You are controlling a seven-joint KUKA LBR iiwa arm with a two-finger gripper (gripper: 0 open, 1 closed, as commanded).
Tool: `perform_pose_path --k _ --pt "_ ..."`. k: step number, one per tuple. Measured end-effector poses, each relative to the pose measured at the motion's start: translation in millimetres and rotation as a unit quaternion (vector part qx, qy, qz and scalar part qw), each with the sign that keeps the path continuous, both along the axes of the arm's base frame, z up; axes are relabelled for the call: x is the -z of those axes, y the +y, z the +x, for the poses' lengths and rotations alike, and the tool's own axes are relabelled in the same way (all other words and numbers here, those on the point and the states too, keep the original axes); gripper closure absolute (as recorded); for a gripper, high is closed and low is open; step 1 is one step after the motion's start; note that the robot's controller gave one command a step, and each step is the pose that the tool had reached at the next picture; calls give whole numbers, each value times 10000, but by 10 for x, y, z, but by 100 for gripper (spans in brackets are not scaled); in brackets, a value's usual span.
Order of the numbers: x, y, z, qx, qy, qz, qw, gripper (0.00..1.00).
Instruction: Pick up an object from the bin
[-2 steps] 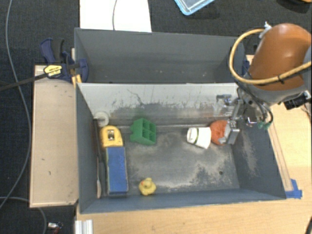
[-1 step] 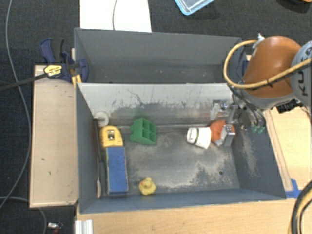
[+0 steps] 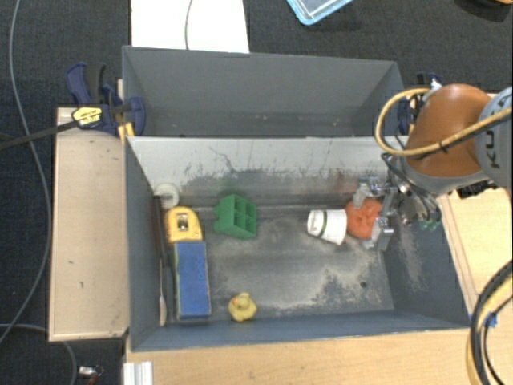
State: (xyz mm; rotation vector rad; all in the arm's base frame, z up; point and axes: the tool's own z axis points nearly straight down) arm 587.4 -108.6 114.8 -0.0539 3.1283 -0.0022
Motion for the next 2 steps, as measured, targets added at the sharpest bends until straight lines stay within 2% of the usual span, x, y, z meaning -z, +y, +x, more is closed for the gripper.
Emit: perform_pose_path --k 1,2 --pt "134 100 6 -1229 1 -9 9924 0" --pt "-51 682 34 -1457 -22 -12 9893 0"
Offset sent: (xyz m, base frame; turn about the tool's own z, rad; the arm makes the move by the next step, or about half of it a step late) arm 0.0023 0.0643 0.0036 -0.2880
